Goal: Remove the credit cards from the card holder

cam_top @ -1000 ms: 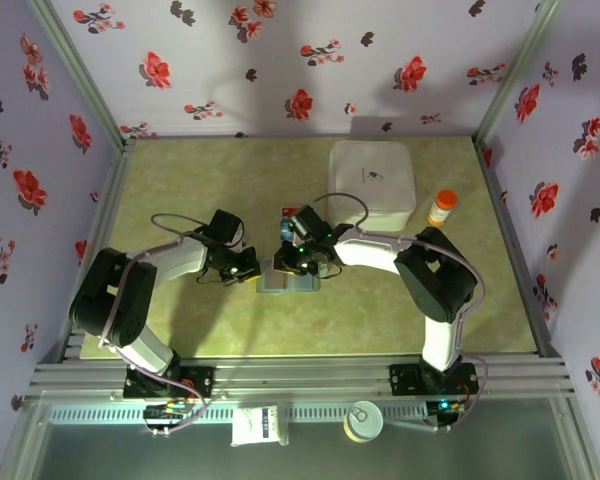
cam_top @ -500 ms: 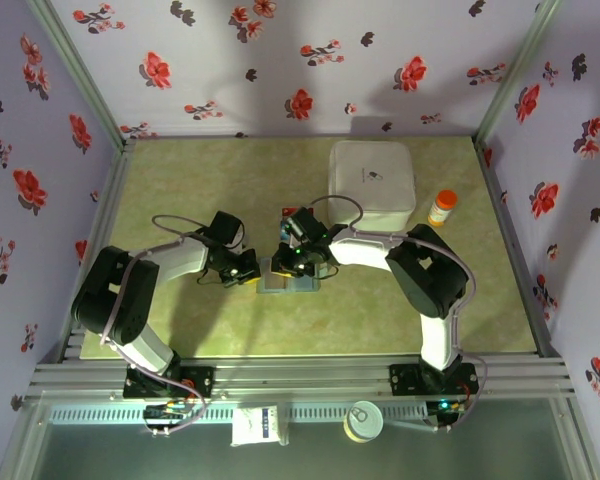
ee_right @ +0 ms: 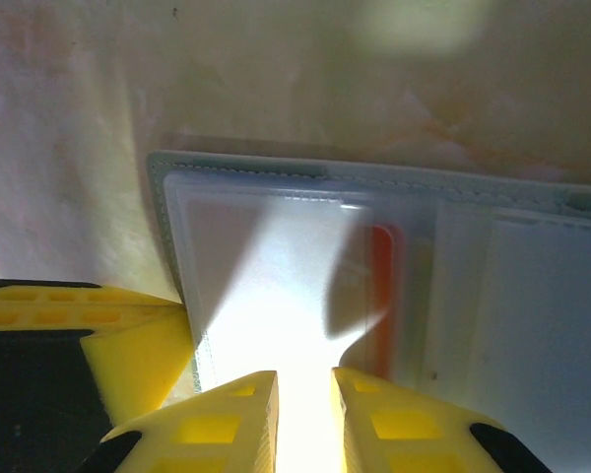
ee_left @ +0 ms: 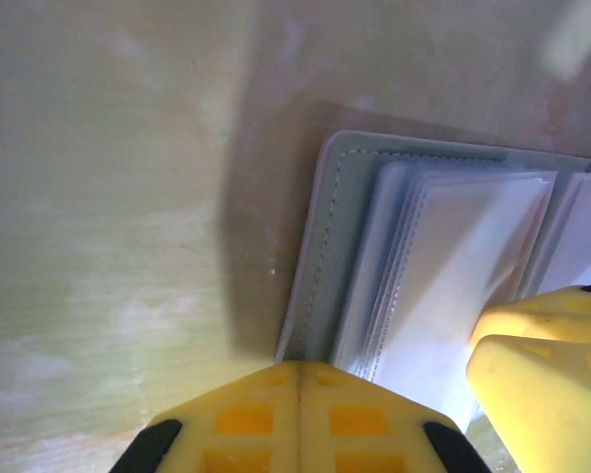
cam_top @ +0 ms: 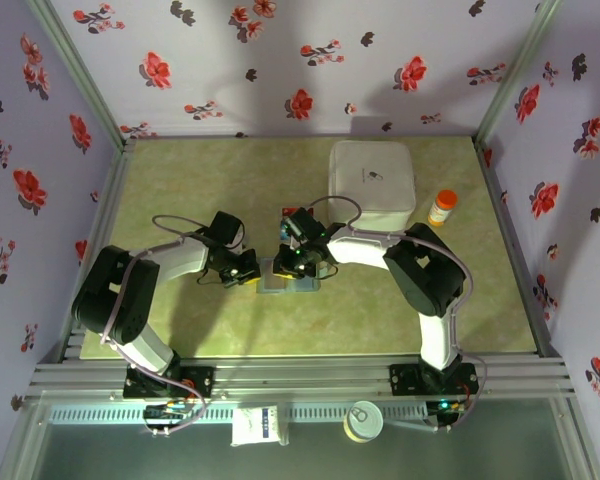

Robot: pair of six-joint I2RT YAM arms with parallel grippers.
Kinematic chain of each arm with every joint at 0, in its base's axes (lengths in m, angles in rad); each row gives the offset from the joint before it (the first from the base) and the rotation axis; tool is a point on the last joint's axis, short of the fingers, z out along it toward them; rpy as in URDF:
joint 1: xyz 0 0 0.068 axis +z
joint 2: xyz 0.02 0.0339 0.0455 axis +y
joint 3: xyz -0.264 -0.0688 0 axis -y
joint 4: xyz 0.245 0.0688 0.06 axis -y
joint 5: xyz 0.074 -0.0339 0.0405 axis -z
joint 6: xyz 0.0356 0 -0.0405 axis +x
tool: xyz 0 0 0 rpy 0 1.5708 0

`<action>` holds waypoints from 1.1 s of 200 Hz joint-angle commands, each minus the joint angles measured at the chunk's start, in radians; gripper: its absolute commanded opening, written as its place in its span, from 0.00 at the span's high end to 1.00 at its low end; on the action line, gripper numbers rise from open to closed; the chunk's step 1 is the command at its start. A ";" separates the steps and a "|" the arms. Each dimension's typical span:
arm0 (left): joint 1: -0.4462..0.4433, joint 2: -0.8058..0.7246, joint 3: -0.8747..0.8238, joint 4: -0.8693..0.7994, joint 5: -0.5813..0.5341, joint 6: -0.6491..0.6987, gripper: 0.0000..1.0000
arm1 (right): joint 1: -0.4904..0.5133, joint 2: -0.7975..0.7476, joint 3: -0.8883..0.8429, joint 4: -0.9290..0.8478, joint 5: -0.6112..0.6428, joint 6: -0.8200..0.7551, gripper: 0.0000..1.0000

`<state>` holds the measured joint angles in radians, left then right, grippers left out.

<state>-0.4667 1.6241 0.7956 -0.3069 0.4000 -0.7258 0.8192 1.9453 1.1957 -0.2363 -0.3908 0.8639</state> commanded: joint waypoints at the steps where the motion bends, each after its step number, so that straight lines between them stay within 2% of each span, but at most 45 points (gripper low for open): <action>1: -0.007 0.020 -0.013 -0.025 -0.012 0.016 0.97 | 0.009 -0.007 0.021 -0.066 0.053 -0.032 0.78; 69: -0.007 0.022 -0.005 -0.032 -0.013 0.016 0.97 | -0.002 -0.033 0.006 -0.096 0.070 -0.063 0.78; 167: -0.007 -0.022 0.031 -0.050 -0.020 0.016 0.96 | -0.052 -0.071 -0.122 0.102 -0.045 -0.059 0.78; 220: -0.019 -0.073 0.079 -0.069 -0.014 -0.009 0.91 | -0.076 -0.077 -0.197 0.214 -0.092 -0.026 0.79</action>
<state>-0.4694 1.5902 0.8272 -0.3424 0.3927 -0.7265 0.7563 1.8889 1.0386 -0.0689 -0.4664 0.8207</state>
